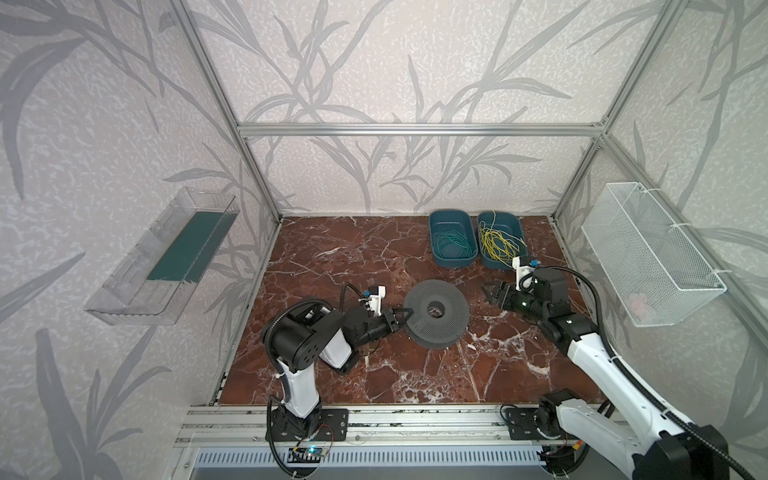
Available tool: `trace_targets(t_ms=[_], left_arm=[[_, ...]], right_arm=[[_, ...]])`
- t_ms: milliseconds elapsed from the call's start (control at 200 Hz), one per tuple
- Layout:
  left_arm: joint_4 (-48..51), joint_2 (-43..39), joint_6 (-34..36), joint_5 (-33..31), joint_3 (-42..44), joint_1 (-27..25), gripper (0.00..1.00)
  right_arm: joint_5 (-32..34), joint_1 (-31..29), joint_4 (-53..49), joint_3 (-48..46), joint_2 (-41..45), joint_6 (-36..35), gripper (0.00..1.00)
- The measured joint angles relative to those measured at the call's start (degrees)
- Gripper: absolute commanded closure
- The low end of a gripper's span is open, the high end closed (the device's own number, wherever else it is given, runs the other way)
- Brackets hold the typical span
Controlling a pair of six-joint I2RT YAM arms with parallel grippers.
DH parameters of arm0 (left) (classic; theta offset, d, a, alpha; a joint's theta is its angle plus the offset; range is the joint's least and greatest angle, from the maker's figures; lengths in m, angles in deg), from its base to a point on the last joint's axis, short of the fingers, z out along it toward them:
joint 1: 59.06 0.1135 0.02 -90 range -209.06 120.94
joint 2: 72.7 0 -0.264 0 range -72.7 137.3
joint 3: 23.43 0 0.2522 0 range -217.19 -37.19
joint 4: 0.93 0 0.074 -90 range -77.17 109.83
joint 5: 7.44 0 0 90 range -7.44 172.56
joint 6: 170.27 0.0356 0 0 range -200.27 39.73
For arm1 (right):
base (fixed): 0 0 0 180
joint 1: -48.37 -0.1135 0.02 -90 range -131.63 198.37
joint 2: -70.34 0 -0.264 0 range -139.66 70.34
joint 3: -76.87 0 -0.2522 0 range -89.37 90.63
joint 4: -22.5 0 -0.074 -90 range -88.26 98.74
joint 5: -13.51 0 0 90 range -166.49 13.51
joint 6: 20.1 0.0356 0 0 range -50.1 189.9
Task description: Wrap the cables
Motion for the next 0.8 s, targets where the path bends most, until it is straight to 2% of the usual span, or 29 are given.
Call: trace_targets(t_ms=[150, 275, 355, 595, 750, 800], left_arm=[[1.6, 0.0, 2.5, -0.6, 1.5, 1.6, 0.66], [1.8, -0.1, 4.5, -0.8, 2.3, 2.8, 0.61], [1.9, -0.1, 5.0, -0.9, 2.7, 3.5, 0.52], [5.7, -4.8, 6.0, -1.4, 5.8, 6.4, 0.45], [15.9, -14.9, 7.0, -3.2, 7.1, 7.9, 0.45], [20.7, -19.2, 7.6, -3.8, 6.8, 7.9, 0.4]], right_arm=[[-0.9, 0.0, 0.0, 0.0, -0.1, 0.0, 0.24], [-0.9, 0.0, -0.1, -0.2, 0.3, -0.3, 0.22], [-0.9, 0.0, -0.3, -0.2, 0.7, -0.8, 0.21], [-0.9, 0.0, -1.1, -0.2, 1.1, -1.4, 0.23], [-1.1, 0.0, -1.2, -0.2, 0.1, -1.3, 0.27], [-1.6, 0.0, -1.2, -0.2, -0.8, -1.0, 0.29]])
